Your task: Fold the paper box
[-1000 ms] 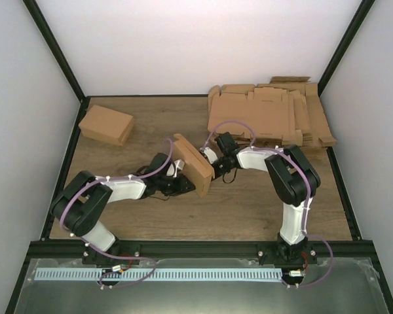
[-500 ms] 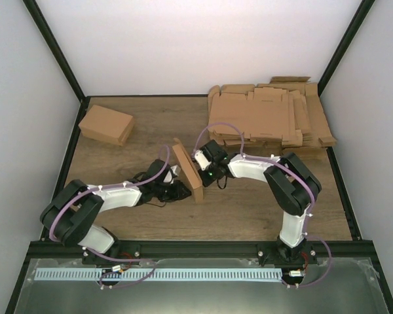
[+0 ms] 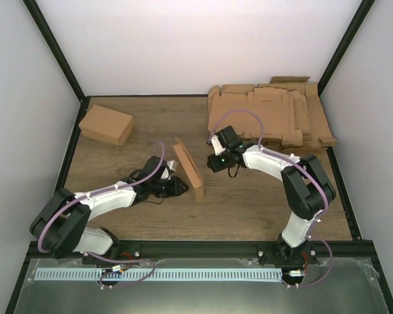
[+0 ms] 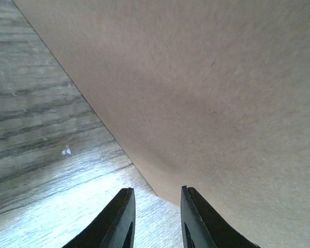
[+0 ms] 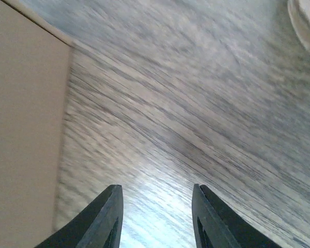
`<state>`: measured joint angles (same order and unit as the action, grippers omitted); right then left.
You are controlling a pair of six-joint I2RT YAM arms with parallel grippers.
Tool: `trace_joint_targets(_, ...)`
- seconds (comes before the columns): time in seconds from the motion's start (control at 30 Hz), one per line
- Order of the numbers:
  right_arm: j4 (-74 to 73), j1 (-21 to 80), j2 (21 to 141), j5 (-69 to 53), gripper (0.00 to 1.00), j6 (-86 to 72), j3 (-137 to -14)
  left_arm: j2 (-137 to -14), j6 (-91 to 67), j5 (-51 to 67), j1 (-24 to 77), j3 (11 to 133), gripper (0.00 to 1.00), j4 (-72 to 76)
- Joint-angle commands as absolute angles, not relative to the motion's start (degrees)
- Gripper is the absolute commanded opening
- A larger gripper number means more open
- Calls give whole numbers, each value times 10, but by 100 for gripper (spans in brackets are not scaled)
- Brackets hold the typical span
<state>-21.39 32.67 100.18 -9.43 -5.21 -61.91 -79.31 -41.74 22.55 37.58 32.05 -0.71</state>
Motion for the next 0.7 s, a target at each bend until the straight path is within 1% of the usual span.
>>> trace_joint_targets(0.0, -244, 326, 961, -139, 41, -69, -672, -770, -403, 203, 368, 345, 28, -43)
trace_joint_targets(0.07, -262, 325, 945, -146, 46, -76, -686, -760, -388, 200, 364, 347, 28, -56)
trace_joint_targets(0.1, -269, 325, 934, -153, 51, -80, -692, -754, -386, 200, 361, 346, 28, -59)
trace_joint_targets(0.23, -281, 335, 891, -185, 79, -100, -703, -735, -375, 198, 349, 347, 28, -74)
trace_joint_targets(0.27, -286, 344, 884, -185, 83, -102, -707, -732, -372, 197, 344, 348, 28, -78)
trace_joint_targets(0.37, -298, 382, 875, -188, 89, -115, -722, -732, -365, 206, 332, 348, 28, -79)
trace_joint_targets(0.43, -307, 408, 884, -184, 99, -134, -733, -732, -362, 211, 327, 348, 28, -78)
trace_joint_targets(0.5, -336, 430, 906, -158, 100, -155, -756, -734, -359, 213, 323, 350, 28, -77)
trace_joint_targets(0.57, -358, 461, 925, -107, 99, -167, -769, -735, -359, 217, 321, 351, 28, -73)
trace_joint_targets(0.6, -366, 474, 932, -87, 97, -176, -771, -736, -359, 219, 321, 351, 28, -69)
trace_joint_targets(0.67, -379, 487, 947, -65, 88, -192, -774, -738, -361, 224, 321, 351, 28, -63)
